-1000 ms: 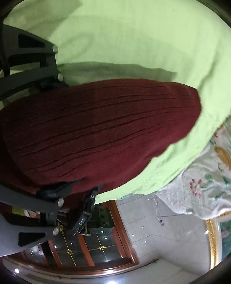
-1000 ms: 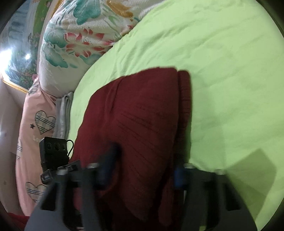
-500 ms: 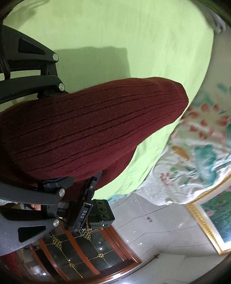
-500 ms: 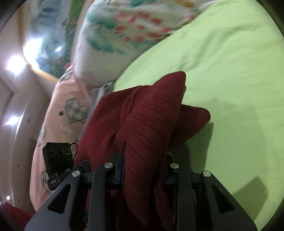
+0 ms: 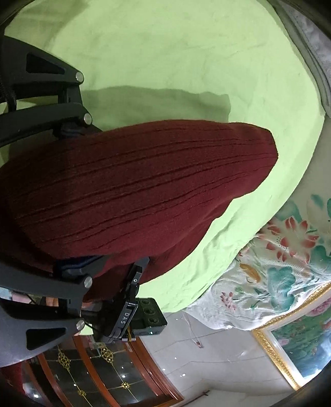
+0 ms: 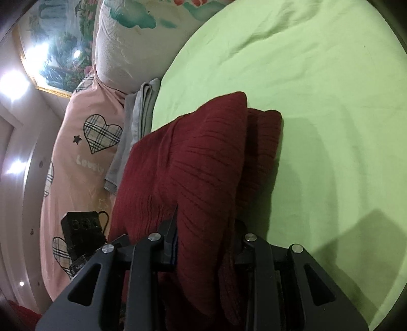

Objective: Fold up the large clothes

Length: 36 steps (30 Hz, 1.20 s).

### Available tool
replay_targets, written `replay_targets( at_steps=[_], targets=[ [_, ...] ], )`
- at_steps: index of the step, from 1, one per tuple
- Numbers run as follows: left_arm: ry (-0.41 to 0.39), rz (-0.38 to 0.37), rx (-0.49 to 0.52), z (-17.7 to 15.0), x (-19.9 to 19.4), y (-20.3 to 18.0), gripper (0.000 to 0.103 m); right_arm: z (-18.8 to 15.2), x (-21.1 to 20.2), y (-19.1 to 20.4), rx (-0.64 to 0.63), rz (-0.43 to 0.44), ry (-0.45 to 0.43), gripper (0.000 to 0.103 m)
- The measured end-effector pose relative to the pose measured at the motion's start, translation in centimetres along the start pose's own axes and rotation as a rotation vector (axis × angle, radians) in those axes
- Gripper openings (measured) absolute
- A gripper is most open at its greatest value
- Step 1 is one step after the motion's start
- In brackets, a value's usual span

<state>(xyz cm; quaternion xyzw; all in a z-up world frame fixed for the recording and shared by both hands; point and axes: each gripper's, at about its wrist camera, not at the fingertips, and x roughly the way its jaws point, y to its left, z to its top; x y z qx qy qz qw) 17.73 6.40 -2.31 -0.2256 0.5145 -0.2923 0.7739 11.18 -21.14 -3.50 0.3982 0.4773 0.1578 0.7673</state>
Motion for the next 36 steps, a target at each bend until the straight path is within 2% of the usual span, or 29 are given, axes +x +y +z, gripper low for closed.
replay_targets(
  at_steps=[1, 5, 8, 13, 15, 16, 18, 22, 26, 29, 33, 34, 35, 36],
  targets=[
    [0.001, 0.004, -0.003, 0.0, 0.1, 0.2, 0.074, 0.0, -0.1, 0.1, -0.002, -0.008, 0.002, 0.032],
    [0.005, 0.008, -0.050, -0.4, -1.0, 1.3, 0.081, 0.2, -0.6, 0.0, 0.014, -0.038, 0.001, 0.051],
    [-0.016, 0.015, -0.075, -0.8, -2.3, 1.3, 0.081, 0.2, -1.0, 0.2, 0.011, -0.073, -0.008, 0.056],
    [-0.117, 0.087, -0.050, -1.7, -6.4, 0.4, 0.078, 0.5, -3.2, 1.2, 0.005, -0.124, -0.070, 0.056],
    [-0.152, 0.077, -0.034, -2.1, -8.0, 0.0, 0.076, 0.6, -4.5, 2.1, -0.015, -0.144, -0.118, 0.056],
    [-0.165, 0.060, -0.021, -2.3, -8.8, -0.5, 0.072, 0.7, -5.4, 2.8, -0.030, -0.151, -0.151, 0.056],
    [-0.169, 0.043, 0.014, -2.7, -9.6, -1.4, 0.068, 0.6, -6.4, 4.2, -0.067, -0.168, -0.192, 0.056],
    [-0.158, 0.028, 0.073, -4.1, -11.1, -3.1, 0.065, -1.1, -8.0, 6.6, -0.127, -0.152, -0.196, 0.056],
    [-0.146, 0.089, 0.119, -6.1, -11.4, -3.9, 0.065, -4.2, -7.8, 7.5, -0.149, -0.150, -0.132, 0.056],
    [-0.156, 0.085, 0.107, -6.5, -11.6, -3.9, 0.065, -5.3, -6.8, 8.0, -0.178, -0.164, -0.090, 0.053],
    [-0.184, -0.008, 0.100, -5.6, -11.8, -4.3, 0.065, -5.3, -5.8, 7.7, -0.160, -0.195, -0.071, 0.040],
    [-0.179, -0.040, 0.116, -5.4, -11.5, -4.6, 0.065, -4.9, -5.4, 7.3, -0.137, -0.203, -0.067, 0.030],
    [-0.167, -0.048, 0.130, -5.2, -11.2, -4.9, 0.065, -4.6, -5.1, 6.9, -0.125, -0.211, -0.061, 0.004],
    [-0.154, -0.035, 0.146, -5.1, -10.8, -5.3, 0.065, -4.3, -5.1, 6.8, -0.116, -0.215, -0.063, 0.004]
  ],
)
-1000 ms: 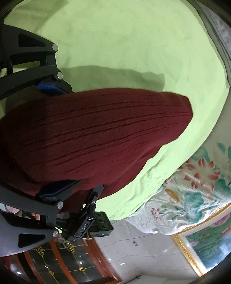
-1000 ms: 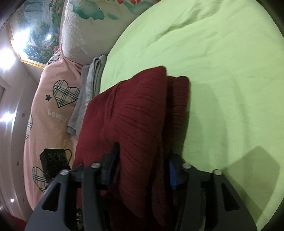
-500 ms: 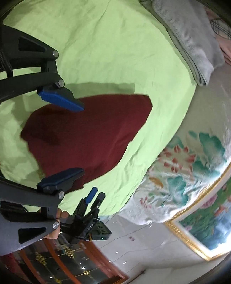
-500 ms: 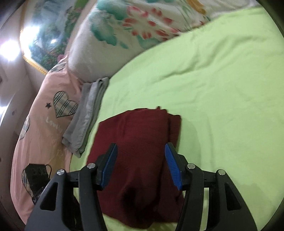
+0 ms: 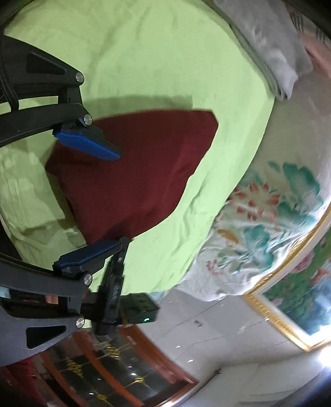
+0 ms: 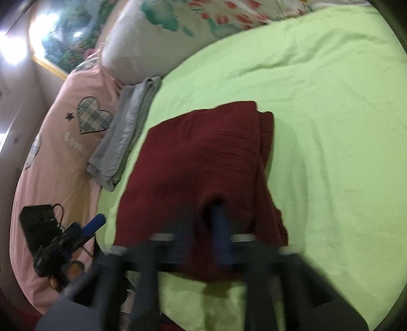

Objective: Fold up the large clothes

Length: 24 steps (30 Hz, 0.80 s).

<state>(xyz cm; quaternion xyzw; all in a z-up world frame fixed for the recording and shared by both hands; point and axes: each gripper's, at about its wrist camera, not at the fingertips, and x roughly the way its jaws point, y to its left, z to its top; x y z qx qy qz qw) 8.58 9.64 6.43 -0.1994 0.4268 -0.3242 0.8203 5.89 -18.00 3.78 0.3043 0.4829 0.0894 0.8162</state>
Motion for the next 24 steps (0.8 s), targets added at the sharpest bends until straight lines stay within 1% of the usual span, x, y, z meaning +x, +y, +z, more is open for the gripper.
replay_targets(
  at_steps=[2, 3, 4, 5, 6, 7, 9, 10, 11, 12, 13, 14, 15, 16, 17, 18, 20, 21, 22, 24],
  targets=[
    [0.023, -0.006, 0.034, -0.1, 0.7, -0.7, 0.064, 0.3, -1.5, 0.3, -0.012, 0.062, -0.083, 0.004],
    [0.035, -0.006, 0.043, -0.2, 1.0, -0.9, 0.064, 0.3, -2.9, 0.8, -0.057, 0.097, -0.144, 0.004],
    [0.060, -0.008, 0.053, -0.6, 1.6, -0.9, 0.064, 0.0, -3.7, 1.3, -0.103, 0.078, -0.180, 0.004],
    [0.079, -0.007, 0.059, -0.9, 2.1, -0.9, 0.064, -0.4, -4.1, 1.4, -0.135, 0.045, -0.188, 0.004],
    [0.091, -0.002, 0.063, -1.2, 2.5, -0.8, 0.064, -0.7, -3.8, 1.0, -0.136, 0.030, -0.170, 0.004],
    [0.103, 0.000, 0.064, -1.6, 2.9, -0.6, 0.064, -1.1, -3.0, 0.0, -0.117, 0.011, -0.133, 0.004],
    [0.123, -0.004, 0.063, -2.0, 3.7, -0.2, 0.064, -2.2, -0.8, -1.7, -0.102, -0.071, -0.050, 0.004],
    [0.129, -0.007, 0.059, -2.2, 4.0, -0.1, 0.064, -2.5, 0.1, -2.3, -0.097, -0.080, -0.007, 0.004],
    [0.133, -0.009, 0.056, -2.3, 4.2, 0.0, 0.064, -2.8, 0.7, -2.7, -0.081, -0.066, 0.022, 0.005],
    [0.134, -0.005, 0.056, -2.3, 4.3, 0.1, 0.064, -2.8, 0.5, -2.8, -0.060, -0.051, 0.017, 0.007],
    [0.136, -0.001, 0.063, -2.2, 4.1, -0.1, 0.064, -2.5, -0.2, -2.9, -0.028, -0.013, 0.000, 0.007],
    [0.139, 0.001, 0.067, -2.1, 3.9, -0.2, 0.064, -1.9, -1.3, -2.9, 0.006, 0.048, -0.032, 0.008],
    [0.141, 0.001, 0.067, -2.0, 3.6, -0.4, 0.064, -1.2, -2.5, -2.9, 0.032, 0.099, -0.074, 0.018],
    [0.136, -0.008, 0.068, -1.8, 3.0, -0.6, 0.064, -0.6, -3.1, -2.8, 0.040, 0.116, -0.099, 0.024],
    [0.126, -0.021, 0.070, -1.5, 2.5, -0.9, 0.064, 0.4, -3.7, -2.7, 0.038, 0.124, -0.126, 0.034],
    [0.108, -0.029, 0.074, -1.2, 1.8, -1.0, 0.064, 1.5, -3.7, -2.5, 0.031, 0.097, -0.129, 0.034],
    [0.066, -0.028, 0.081, -0.4, 0.8, -1.2, 0.064, 3.2, -2.3, -2.3, 0.019, 0.051, -0.098, 0.034],
    [0.063, -0.029, 0.080, -0.2, 0.7, -0.9, 0.064, 4.0, -1.2, -2.4, 0.020, 0.035, -0.076, 0.034],
    [0.068, -0.014, 0.073, -0.1, 1.0, -0.5, 0.064, 4.5, -0.2, -2.7, 0.030, 0.017, -0.057, 0.034],
    [0.099, -0.001, 0.052, -0.2, 2.0, 0.3, 0.064, 5.5, 2.1, -3.9, 0.065, -0.019, -0.011, 0.033]
  ],
)
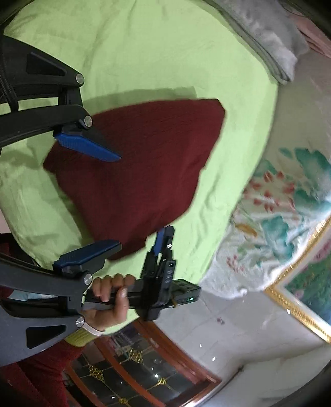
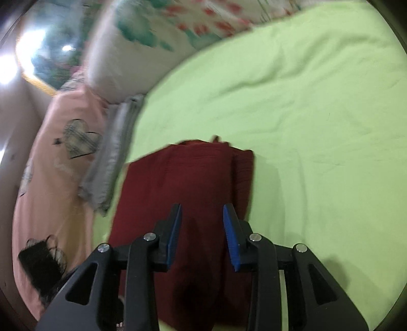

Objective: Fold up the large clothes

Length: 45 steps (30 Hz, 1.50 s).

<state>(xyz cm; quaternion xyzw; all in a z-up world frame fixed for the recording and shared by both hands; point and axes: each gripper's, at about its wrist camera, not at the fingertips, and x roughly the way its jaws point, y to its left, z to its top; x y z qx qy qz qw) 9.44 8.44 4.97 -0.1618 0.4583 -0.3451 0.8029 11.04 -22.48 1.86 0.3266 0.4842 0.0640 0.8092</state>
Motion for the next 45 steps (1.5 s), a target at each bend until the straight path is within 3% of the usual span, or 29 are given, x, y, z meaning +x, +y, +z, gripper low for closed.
replay_targets(
  at_steps=[1, 2, 5, 7, 11, 12, 16, 18, 20, 21, 25, 28, 31, 34, 40, 42, 45],
  targets=[
    [0.024, -0.011, -0.013, 0.0, 0.8, 0.3, 0.063, 0.3, 1.0, 0.1, 0.000, 0.005, 0.012, 0.026],
    [0.032, -0.012, -0.015, -0.1, 1.2, 0.4, 0.063, 0.5, 1.4, 0.3, -0.007, 0.019, 0.011, 0.009],
    [0.037, -0.004, 0.006, -0.2, 2.0, 0.3, 0.063, 1.8, 0.6, 1.6, -0.064, 0.047, -0.073, 0.006],
    [0.046, -0.007, 0.010, -0.1, 2.6, 0.2, 0.064, 2.5, 0.6, 1.7, -0.090, -0.001, -0.106, 0.006],
    [0.065, 0.006, 0.029, -0.4, 3.7, -0.2, 0.064, 1.7, 3.7, -0.7, -0.048, -0.077, 0.031, 0.008],
    [0.067, 0.010, 0.032, -0.3, 3.6, -0.3, 0.064, 1.4, 3.3, -0.9, -0.034, -0.088, 0.025, 0.012],
    [0.027, 0.024, 0.012, 0.6, 1.7, -0.9, 0.063, 0.8, -1.8, 0.7, -0.030, -0.104, -0.107, 0.012],
    [-0.015, 0.135, 0.004, 1.2, 0.6, -1.1, 0.063, -0.2, -4.1, 2.6, -0.050, -0.056, -0.155, 0.012],
    [-0.042, 0.344, -0.003, 1.9, 0.4, -1.4, 0.063, -1.7, -4.7, 4.6, -0.080, -0.007, -0.159, 0.012],
    [-0.048, 0.389, -0.006, 2.0, 0.5, -1.5, 0.063, -2.8, -4.5, 5.4, -0.103, -0.007, -0.146, 0.012],
    [0.000, 0.488, 0.024, 1.5, 3.1, -1.9, 0.057, -6.2, -2.0, 5.6, -0.179, -0.172, -0.085, 0.012],
    [0.038, 0.476, 0.013, 0.3, 4.5, -1.2, 0.055, -7.3, -0.3, 3.7, -0.181, -0.227, -0.036, 0.008],
    [0.029, 0.479, 0.042, -0.4, 4.6, -1.2, 0.057, -7.1, -0.2, 2.3, -0.155, -0.200, -0.037, 0.004],
    [0.008, 0.429, 0.000, -0.8, 3.1, -0.8, 0.057, -6.6, -1.0, 2.6, -0.139, -0.172, -0.036, 0.004],
    [0.049, 0.407, -0.033, -1.2, 4.0, 0.1, 0.057, -4.4, -3.0, 6.4, -0.188, -0.100, -0.125, 0.010],
    [0.060, 0.413, -0.045, -1.1, 4.4, 0.3, 0.060, -2.6, -1.2, 6.9, -0.213, -0.142, -0.102, 0.019],
    [0.073, 0.423, -0.059, -0.9, 5.0, 0.5, 0.061, -0.5, 2.8, 5.3, -0.201, -0.180, -0.004, 0.022]
  ],
)
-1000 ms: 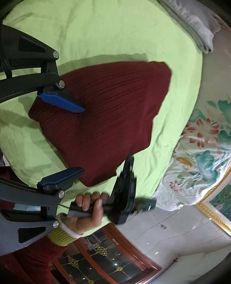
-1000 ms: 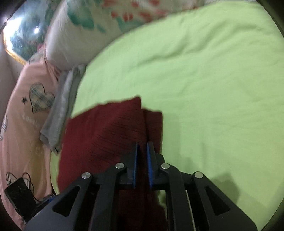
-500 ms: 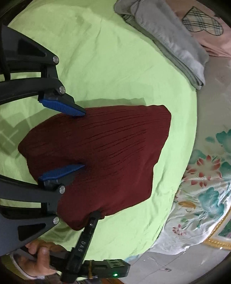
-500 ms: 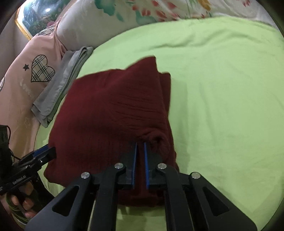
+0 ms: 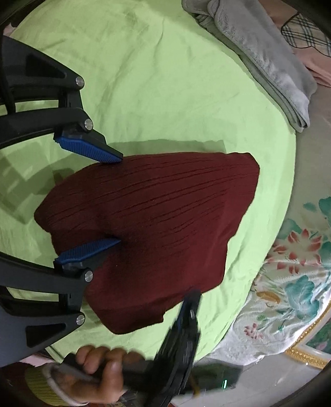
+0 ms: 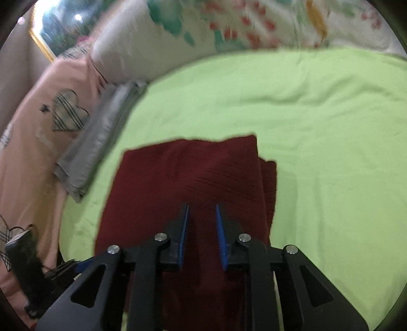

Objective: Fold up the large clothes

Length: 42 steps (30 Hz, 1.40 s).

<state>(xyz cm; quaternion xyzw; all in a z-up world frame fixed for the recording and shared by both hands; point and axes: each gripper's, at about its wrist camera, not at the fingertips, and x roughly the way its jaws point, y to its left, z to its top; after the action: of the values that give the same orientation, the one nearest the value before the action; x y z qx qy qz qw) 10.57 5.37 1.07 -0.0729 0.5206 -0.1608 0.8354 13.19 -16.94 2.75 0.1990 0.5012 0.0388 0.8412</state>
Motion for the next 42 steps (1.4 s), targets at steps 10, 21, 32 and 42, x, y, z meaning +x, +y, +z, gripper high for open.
replay_targets(
  at_steps=[10, 21, 32, 42],
  targets=[
    [-0.013, 0.056, -0.006, 0.2, -1.2, -0.4, 0.068, -1.6, -1.8, -1.9, 0.055, 0.025, -0.059, 0.022],
    [-0.025, 0.164, 0.050, -0.8, -1.5, -1.1, 0.068, -9.3, -3.2, 0.3, -0.106, -0.098, 0.016, 0.023],
    [-0.025, 0.157, 0.063, -1.6, -0.1, -0.9, 0.069, -9.9, -3.1, -1.2, -0.039, -0.070, 0.007, 0.023],
    [-0.023, 0.119, 0.026, -1.2, -1.3, -0.2, 0.071, -9.3, -4.7, -1.0, 0.004, -0.028, -0.012, 0.023]
  ],
)
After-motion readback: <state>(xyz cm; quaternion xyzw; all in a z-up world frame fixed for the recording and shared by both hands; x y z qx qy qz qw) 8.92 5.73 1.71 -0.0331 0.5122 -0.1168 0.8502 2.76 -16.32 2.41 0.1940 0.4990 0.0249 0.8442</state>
